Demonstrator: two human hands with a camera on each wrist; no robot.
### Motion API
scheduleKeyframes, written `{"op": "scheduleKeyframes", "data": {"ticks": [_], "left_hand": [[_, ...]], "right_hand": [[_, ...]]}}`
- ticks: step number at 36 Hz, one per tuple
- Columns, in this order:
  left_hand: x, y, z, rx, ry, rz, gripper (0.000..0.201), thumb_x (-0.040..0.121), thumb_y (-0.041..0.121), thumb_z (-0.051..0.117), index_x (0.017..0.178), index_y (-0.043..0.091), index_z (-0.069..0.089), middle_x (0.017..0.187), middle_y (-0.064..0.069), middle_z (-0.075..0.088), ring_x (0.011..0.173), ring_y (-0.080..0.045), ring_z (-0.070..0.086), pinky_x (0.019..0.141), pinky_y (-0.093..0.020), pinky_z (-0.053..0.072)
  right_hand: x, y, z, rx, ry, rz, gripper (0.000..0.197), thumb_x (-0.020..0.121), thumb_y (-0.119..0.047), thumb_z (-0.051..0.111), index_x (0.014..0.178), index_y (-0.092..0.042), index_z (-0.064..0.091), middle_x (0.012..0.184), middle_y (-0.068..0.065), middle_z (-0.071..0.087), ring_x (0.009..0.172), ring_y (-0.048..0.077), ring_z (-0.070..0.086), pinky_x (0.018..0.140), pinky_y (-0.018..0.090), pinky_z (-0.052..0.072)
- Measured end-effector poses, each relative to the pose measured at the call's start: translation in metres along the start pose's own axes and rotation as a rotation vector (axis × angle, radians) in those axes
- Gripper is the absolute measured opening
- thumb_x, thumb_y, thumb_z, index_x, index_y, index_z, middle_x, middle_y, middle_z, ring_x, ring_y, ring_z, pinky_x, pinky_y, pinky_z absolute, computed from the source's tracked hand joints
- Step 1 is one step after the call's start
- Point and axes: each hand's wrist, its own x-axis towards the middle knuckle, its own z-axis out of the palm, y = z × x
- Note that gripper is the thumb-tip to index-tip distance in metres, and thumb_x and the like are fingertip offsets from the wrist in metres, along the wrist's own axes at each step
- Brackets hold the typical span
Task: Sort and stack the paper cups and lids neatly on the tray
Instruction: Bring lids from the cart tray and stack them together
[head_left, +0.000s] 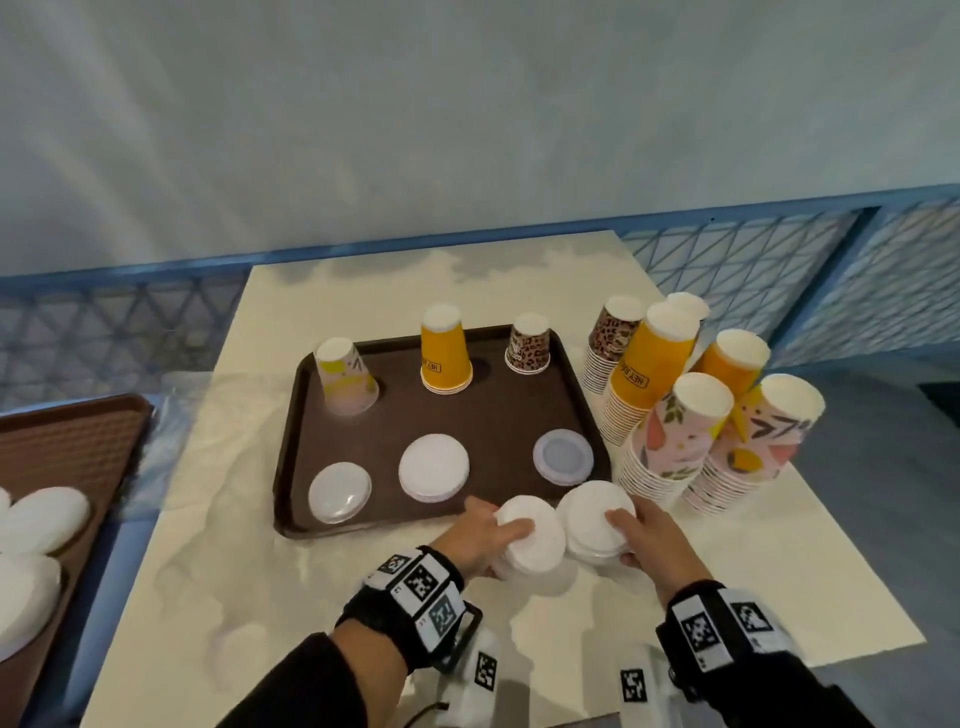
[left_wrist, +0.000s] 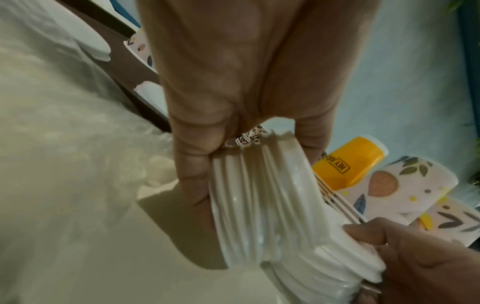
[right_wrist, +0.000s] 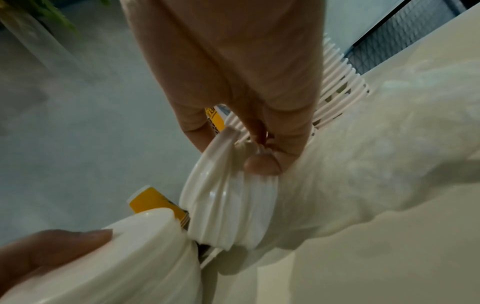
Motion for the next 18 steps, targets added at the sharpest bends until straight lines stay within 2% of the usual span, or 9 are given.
{"op": "scheduleKeyframes", "data": {"ticks": [2, 3, 6, 10, 15, 18], "left_hand": [[0.003, -0.001, 0.006, -0.014, 0.026, 0.004, 0.031, 0.089, 0.025, 0.060, 0.103, 0.010, 0.036, 0.128, -0.015, 0.045, 0.107, -0.024, 0.054, 0.070, -0.035, 0.054], [0.004, -0.002, 0.007, -0.023, 0.042, 0.003, 0.031, 0.089, 0.025, 0.060, 0.103, 0.010, 0.037, 0.130, -0.015, 0.045, 0.107, -0.024, 0.054, 0.069, -0.033, 0.054], [0.005, -0.002, 0.010, 0.061, 0.094, 0.004, 0.047, 0.088, 0.032, 0.060, 0.119, 0.004, 0.039, 0.129, -0.016, 0.052, 0.103, -0.023, 0.056, 0.068, -0.031, 0.053], [0.006, -0.002, 0.009, 0.293, 0.146, 0.033, 0.050, 0.089, 0.040, 0.056, 0.122, 0.005, 0.048, 0.122, -0.012, 0.059, 0.111, -0.028, 0.058, 0.090, -0.039, 0.050], [0.005, 0.001, 0.008, 0.501, 0.146, 0.061, 0.048, 0.092, 0.041, 0.050, 0.117, 0.000, 0.054, 0.121, -0.019, 0.059, 0.117, -0.033, 0.051, 0.099, -0.047, 0.045], [0.005, 0.002, 0.011, 0.652, 0.181, 0.063, 0.047, 0.095, 0.036, 0.044, 0.115, -0.005, 0.054, 0.120, -0.024, 0.056, 0.121, -0.034, 0.043, 0.099, -0.043, 0.044]], "right_hand": [[0.005, 0.004, -0.004, -0.021, -0.014, 0.006, 0.037, 0.091, -0.013, 0.050, 0.126, -0.004, 0.049, 0.119, 0.018, 0.057, 0.101, 0.031, 0.053, 0.070, 0.032, 0.048], [0.007, 0.006, -0.006, -0.027, -0.019, 0.010, 0.036, 0.091, -0.012, 0.050, 0.126, -0.003, 0.050, 0.116, 0.017, 0.057, 0.103, 0.032, 0.054, 0.075, 0.036, 0.048], [0.011, 0.008, -0.010, -0.060, -0.018, -0.001, 0.035, 0.089, -0.012, 0.053, 0.122, -0.002, 0.055, 0.107, 0.014, 0.059, 0.104, 0.034, 0.056, 0.084, 0.041, 0.049], [0.014, 0.008, -0.013, -0.145, -0.020, -0.040, 0.032, 0.087, -0.012, 0.056, 0.117, -0.001, 0.059, 0.102, 0.013, 0.060, 0.100, 0.032, 0.056, 0.091, 0.046, 0.049], [0.016, 0.009, -0.011, -0.186, -0.012, -0.068, 0.030, 0.085, -0.012, 0.058, 0.113, 0.000, 0.061, 0.111, 0.020, 0.064, 0.103, 0.035, 0.057, 0.092, 0.047, 0.048], [0.017, 0.011, -0.011, -0.198, 0.003, -0.096, 0.029, 0.083, -0.011, 0.061, 0.110, 0.000, 0.064, 0.108, 0.020, 0.066, 0.102, 0.035, 0.058, 0.089, 0.041, 0.046]]}}
